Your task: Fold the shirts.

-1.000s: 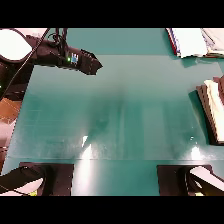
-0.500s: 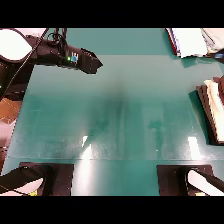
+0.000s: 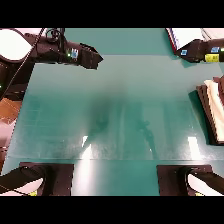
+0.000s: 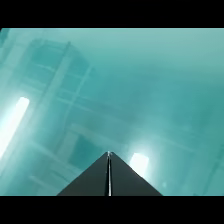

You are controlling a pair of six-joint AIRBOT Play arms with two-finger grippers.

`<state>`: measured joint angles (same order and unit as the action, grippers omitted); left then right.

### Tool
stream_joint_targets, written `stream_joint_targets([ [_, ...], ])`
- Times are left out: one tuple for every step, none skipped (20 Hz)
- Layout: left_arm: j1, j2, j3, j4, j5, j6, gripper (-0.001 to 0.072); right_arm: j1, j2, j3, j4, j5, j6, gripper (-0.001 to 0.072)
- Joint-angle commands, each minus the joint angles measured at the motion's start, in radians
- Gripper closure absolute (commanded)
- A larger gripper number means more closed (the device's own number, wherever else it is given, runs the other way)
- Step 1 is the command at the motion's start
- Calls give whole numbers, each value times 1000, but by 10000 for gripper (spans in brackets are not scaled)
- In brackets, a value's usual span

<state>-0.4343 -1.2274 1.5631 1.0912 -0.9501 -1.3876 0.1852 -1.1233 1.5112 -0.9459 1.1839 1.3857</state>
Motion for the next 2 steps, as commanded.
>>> stream_joint_targets([
  [0, 0, 0, 0, 41, 0, 679, 17, 0, 1, 2, -3, 0, 698],
  [0, 0, 0, 0, 46, 0, 679, 17, 0, 1, 2, -3, 0, 698],
])
